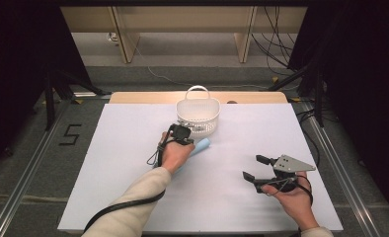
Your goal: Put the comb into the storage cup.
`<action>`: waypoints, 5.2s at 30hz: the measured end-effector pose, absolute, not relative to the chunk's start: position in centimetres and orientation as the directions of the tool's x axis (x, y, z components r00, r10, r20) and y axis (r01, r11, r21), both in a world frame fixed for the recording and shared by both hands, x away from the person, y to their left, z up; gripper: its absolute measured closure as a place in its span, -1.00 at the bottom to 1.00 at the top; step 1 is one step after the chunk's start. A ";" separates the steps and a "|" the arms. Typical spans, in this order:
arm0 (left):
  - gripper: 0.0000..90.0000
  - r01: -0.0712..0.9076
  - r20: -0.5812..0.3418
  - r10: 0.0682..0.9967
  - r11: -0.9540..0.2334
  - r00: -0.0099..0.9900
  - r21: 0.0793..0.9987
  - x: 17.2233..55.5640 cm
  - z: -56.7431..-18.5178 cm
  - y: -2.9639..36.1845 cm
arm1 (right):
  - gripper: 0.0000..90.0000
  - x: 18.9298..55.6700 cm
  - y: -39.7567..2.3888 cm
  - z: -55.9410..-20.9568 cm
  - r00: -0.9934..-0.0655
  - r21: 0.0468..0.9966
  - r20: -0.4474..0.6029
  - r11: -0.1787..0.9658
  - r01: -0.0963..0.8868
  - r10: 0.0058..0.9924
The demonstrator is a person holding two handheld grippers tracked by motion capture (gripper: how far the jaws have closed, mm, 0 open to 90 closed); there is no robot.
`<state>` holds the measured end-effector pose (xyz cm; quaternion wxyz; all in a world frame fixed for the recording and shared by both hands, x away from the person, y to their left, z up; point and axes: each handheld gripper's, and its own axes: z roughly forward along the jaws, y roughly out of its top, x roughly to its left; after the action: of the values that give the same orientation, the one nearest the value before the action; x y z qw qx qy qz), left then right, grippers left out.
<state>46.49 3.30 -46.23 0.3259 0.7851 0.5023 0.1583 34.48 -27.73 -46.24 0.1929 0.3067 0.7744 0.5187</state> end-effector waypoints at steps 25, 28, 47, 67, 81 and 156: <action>1.00 0.732 -0.081 0.902 -0.290 0.424 0.616 47.9 -46.3 1.8 | -0.53 34.5 -27.6 -46.3 -0.742 0.918 0.013 0.287 0.275 0.670; 1.00 0.734 -0.079 0.902 -0.292 0.425 0.613 47.8 -46.3 1.7 | -0.53 34.5 -27.6 -46.2 -0.743 0.919 0.014 0.285 0.274 0.669; 1.00 0.725 -0.101 0.855 -0.361 0.508 0.586 45.5 -46.6 0.8 | -0.53 34.4 -27.6 -46.2 -0.740 0.918 0.015 0.284 0.276 0.672; 0.99 0.703 -0.056 0.794 -0.501 0.606 0.505 42.7 -47.1 0.6 | -0.53 34.4 -27.6 -46.2 -0.740 0.919 0.015 0.283 0.276 0.673; 0.99 0.665 -0.027 0.760 -0.549 0.649 0.506 40.9 -46.9 0.4 | -0.54 34.4 -27.6 -46.2 -0.740 0.919 0.011 0.285 0.273 0.672; 0.99 0.650 -0.066 0.684 -0.653 0.727 0.388 31.8 -47.0 15.4 | -0.54 34.4 -27.5 -46.1 -0.731 0.919 0.016 0.278 0.279 0.682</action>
<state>31.82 15.36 -46.99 0.1964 0.9082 0.3671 0.0428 34.37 -27.53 -46.15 0.1955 0.3100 0.7750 0.5148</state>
